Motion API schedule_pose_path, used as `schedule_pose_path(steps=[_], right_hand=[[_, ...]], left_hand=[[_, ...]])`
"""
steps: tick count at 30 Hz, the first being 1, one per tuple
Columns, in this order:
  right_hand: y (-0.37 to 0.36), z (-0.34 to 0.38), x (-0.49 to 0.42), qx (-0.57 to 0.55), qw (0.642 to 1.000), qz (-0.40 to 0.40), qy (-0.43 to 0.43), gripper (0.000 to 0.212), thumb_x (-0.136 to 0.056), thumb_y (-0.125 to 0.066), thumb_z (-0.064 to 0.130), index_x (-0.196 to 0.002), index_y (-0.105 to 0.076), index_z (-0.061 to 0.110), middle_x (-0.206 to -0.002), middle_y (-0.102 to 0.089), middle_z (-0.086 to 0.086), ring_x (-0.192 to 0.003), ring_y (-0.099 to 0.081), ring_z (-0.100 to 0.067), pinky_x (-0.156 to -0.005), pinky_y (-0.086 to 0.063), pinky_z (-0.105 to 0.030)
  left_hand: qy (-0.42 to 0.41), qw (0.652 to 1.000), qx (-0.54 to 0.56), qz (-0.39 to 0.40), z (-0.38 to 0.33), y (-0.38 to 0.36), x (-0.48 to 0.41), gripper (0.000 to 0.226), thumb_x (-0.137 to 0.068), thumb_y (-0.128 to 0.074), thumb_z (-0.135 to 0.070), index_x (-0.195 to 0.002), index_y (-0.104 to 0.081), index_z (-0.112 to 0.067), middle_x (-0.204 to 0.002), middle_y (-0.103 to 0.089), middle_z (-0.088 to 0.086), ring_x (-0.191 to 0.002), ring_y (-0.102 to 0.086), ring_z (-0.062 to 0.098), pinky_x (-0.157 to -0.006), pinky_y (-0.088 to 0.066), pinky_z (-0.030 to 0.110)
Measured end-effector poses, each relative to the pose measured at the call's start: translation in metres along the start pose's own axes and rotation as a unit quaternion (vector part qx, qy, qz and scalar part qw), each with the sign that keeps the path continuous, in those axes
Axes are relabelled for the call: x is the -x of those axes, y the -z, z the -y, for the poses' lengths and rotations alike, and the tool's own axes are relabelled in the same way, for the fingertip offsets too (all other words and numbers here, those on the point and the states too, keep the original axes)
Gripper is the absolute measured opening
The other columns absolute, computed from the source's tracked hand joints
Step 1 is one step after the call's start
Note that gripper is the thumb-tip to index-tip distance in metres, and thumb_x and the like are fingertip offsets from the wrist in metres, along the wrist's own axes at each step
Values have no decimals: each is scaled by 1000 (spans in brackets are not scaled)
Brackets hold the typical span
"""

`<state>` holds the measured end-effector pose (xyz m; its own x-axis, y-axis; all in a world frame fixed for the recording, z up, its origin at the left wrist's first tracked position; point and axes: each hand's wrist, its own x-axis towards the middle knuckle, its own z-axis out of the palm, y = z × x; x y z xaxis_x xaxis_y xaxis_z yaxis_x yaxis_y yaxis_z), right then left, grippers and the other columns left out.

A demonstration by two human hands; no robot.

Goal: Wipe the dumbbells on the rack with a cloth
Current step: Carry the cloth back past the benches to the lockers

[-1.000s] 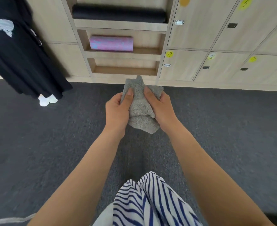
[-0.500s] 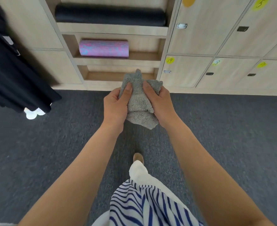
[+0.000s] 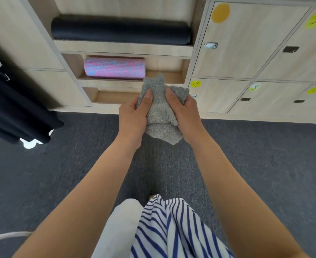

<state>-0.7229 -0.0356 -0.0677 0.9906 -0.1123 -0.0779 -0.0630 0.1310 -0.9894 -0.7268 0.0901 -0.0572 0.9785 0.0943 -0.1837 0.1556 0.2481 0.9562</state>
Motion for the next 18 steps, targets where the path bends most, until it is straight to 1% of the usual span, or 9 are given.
schedule_pose_path(steps=[4,7,8,10,12,14,18], right_hand=[[4,-5,-21,-5,1000,-6,-3,30,-101,-55,22,-109,-64,-6,-103,-71,-20,-94,-71,-26,-82,-59,-40],[7,-10,-38,0,999,-31,-12,34,-100,-57,25,-111,-63,-6,-107,-70,-23,-99,-70,-30,-88,-57,-48],[9,-10,-46,-1,999,-43,-17,33,-100,-58,25,-111,-63,-6,-108,-70,-23,-100,-70,-31,-89,-57,-49],[10,-10,-56,-2,999,-49,-20,29,-100,-57,24,-109,-65,-2,-107,-70,-22,-99,-70,-31,-89,-57,-48],[8,-10,-73,3,998,-53,-20,27,-99,-58,26,-108,-66,1,-106,-71,-20,-99,-70,-30,-89,-57,-48],[2,-11,-93,2,998,-56,-18,28,-99,-58,27,-111,-66,2,-107,-72,-18,-100,-70,-28,-89,-57,-46],[-14,-4,-148,9,998,-65,-21,29,-100,-58,25,-114,-64,2,-108,-72,-15,-100,-70,-25,-90,-57,-42]], left_hand=[[2,1000,-8,7,3,-9,-21,14,-95,-59,-22,-92,-71,-15,-88,-75,0,-87,-72,18,-74,-57,30],[17,1000,-10,17,5,-15,-39,16,-95,-59,-24,-96,-71,-13,-92,-75,3,-90,-72,19,-78,-58,32],[21,999,-13,22,6,-19,-50,16,-94,-60,-24,-96,-71,-12,-92,-75,3,-89,-72,19,-77,-58,31],[23,999,-15,24,7,-21,-61,17,-94,-60,-25,-95,-70,-11,-91,-75,4,-89,-72,19,-76,-58,31],[32,999,-8,35,6,-23,-79,20,-94,-60,-25,-99,-70,-8,-96,-74,7,-91,-71,20,-78,-58,32],[37,998,-7,41,4,-23,-103,23,-94,-60,-26,-104,-69,-7,-97,-74,6,-92,-71,19,-79,-58,31],[24,998,-6,57,-10,-23,-162,18,-94,-60,-26,-93,-69,-11,-82,-74,-3,-81,-71,13,-68,-57,24]])
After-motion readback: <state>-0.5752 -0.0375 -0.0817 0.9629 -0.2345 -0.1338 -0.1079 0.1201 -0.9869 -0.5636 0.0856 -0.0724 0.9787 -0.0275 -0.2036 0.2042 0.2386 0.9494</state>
